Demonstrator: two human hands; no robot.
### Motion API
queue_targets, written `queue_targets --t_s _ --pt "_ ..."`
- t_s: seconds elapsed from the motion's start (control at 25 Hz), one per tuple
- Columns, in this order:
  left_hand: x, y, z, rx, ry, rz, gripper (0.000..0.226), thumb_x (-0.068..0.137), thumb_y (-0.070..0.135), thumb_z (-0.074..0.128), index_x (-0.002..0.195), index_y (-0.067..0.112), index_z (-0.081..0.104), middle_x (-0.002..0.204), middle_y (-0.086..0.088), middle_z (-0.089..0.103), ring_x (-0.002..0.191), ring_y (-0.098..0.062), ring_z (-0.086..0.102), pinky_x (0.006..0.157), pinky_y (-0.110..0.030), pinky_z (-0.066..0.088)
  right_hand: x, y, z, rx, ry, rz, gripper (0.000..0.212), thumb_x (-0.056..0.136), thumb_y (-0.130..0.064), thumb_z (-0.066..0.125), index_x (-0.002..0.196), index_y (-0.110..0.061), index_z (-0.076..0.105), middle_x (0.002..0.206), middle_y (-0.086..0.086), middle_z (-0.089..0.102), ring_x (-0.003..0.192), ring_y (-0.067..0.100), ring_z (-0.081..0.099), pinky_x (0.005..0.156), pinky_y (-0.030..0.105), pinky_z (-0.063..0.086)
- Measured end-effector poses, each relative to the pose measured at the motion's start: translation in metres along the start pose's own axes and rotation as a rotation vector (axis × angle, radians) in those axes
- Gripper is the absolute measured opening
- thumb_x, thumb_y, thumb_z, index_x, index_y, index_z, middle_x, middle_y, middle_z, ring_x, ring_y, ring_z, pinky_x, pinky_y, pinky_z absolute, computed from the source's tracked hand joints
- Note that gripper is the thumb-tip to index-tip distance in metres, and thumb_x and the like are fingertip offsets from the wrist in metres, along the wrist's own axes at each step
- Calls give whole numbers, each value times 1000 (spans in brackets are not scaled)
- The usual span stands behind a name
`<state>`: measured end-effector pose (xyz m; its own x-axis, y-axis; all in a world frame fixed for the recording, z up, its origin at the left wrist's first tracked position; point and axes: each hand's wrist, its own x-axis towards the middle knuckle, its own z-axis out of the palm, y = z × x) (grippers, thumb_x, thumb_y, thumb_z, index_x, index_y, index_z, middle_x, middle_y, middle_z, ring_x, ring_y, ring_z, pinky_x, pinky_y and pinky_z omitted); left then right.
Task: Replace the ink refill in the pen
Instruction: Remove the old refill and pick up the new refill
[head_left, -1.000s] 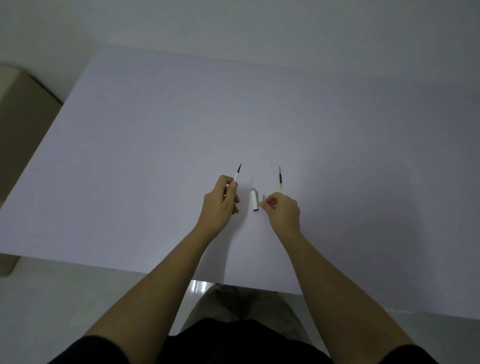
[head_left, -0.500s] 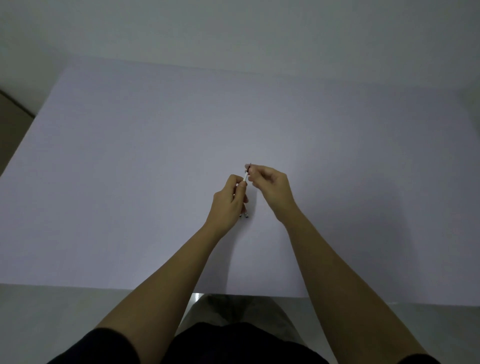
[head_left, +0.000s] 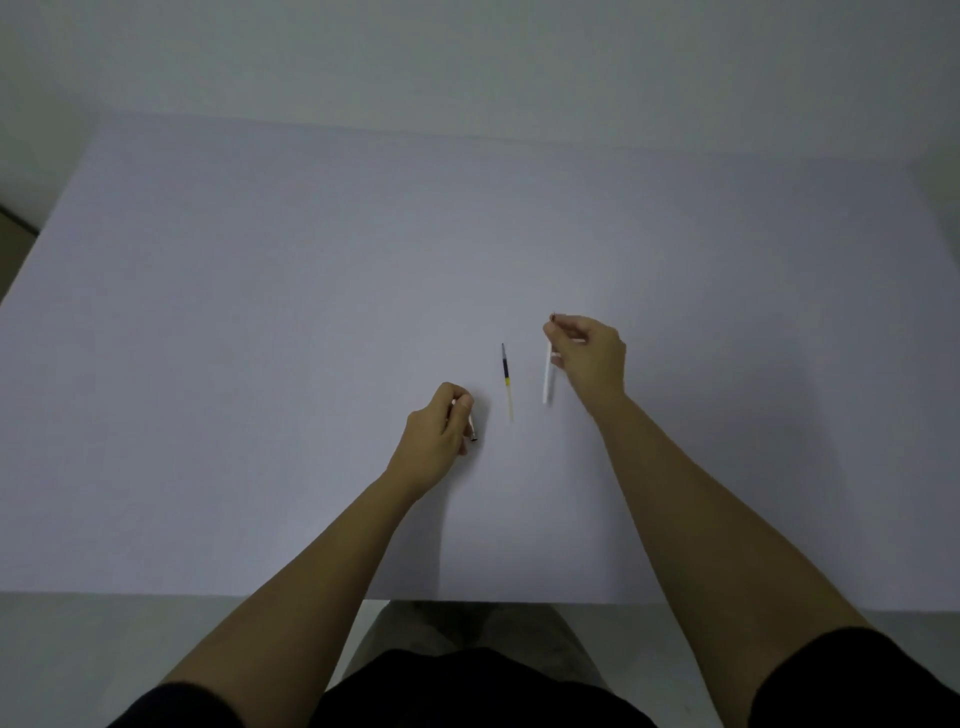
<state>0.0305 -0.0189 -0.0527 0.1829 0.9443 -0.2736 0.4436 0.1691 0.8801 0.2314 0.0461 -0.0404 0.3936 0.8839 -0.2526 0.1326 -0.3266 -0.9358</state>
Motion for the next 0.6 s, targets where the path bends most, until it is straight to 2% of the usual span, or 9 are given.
queue_targets --t_s 0.12,0.24,0.36,0.6 --pt "9 6 -2 -11 44 -19 19 98 31 34 89 23 48 69 3 62 56 -11 57 60 -28 49 4 22 1 -278 20 -29 26 79 -18 72 102 -5 70 89 12 71 72 17 64 66 17 49" --pt "18 10 -5 -24 77 -20 17 98 34 34 91 25 48 70 3 62 52 -7 57 51 -14 46 5 35 8 -385 14 -27 22 78 -19 73 96 -6 70 88 11 72 78 19 64 70 20 43" --pt "23 13 -5 -48 99 -27 18 97 34 35 92 25 49 70 3 62 49 -3 56 46 -10 44 5 42 14 -489 -3 -60 21 80 -18 71 95 -4 69 89 12 73 77 18 63 70 20 42" --pt "24 12 -4 -53 110 -41 18 98 33 35 94 23 49 70 2 62 48 -1 56 45 -10 45 2 42 16 -481 22 -77 21 81 -19 70 93 -3 68 87 12 71 80 25 66 74 29 51"
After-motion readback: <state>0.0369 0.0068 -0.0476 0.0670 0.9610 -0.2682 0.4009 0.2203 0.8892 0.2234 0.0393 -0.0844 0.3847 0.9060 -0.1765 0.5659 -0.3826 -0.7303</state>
